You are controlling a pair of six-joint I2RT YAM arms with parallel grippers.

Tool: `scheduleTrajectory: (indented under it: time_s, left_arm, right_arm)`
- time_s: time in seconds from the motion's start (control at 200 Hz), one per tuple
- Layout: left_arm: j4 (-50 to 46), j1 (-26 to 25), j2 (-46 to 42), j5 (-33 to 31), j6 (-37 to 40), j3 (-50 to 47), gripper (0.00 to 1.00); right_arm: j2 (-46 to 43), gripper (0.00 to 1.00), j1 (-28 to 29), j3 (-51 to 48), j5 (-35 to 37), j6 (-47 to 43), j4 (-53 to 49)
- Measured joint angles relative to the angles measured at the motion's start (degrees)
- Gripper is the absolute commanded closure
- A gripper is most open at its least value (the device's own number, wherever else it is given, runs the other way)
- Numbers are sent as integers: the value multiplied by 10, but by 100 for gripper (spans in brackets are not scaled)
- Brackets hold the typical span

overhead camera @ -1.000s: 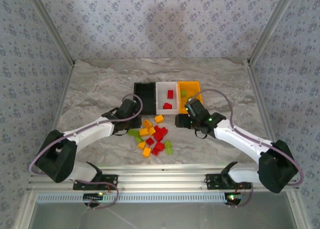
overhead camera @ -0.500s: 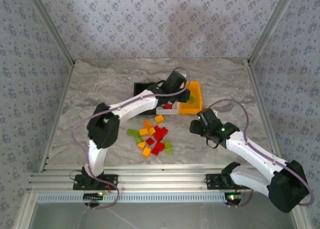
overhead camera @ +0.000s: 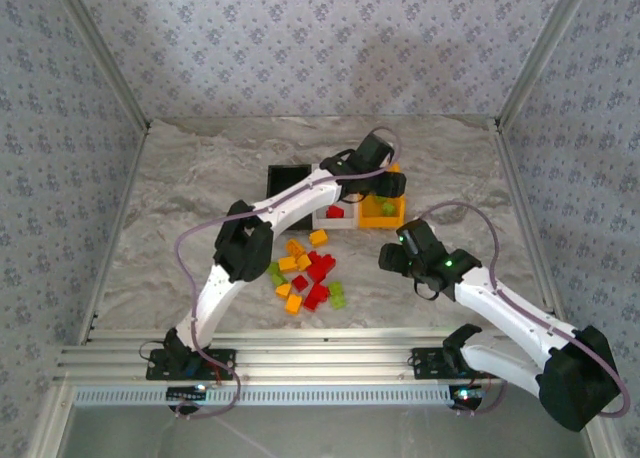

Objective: Sort the legos into containers by color

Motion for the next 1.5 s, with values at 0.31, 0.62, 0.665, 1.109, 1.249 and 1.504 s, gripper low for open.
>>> scheduleTrajectory:
  time_s: [0.31, 0.62, 0.665, 1.109, 1.249, 1.504]
  left_arm:
    - [101, 0, -314, -4, -27, -351, 1]
    - [97, 0, -662, -120, -71, -675, 0]
    - [82, 0, -696, -138, -81, -708, 1]
    - [-19, 1, -855, -248, -142, -801, 1]
    - [-26, 5, -857, -260, -144, -801, 0]
    - [-43, 15, -857, -266, -144, -801, 1]
  right_arm:
    - [98, 21, 101, 10, -57, -55, 47]
    - [202, 22, 266, 50, -42, -91, 63]
    - [216, 22, 278, 57, -39, -93, 64]
    - [312, 44, 308, 103, -5, -112, 63]
    - [313, 60, 308, 104, 8, -114, 56]
    - [249, 66, 305, 94, 10, -101, 31]
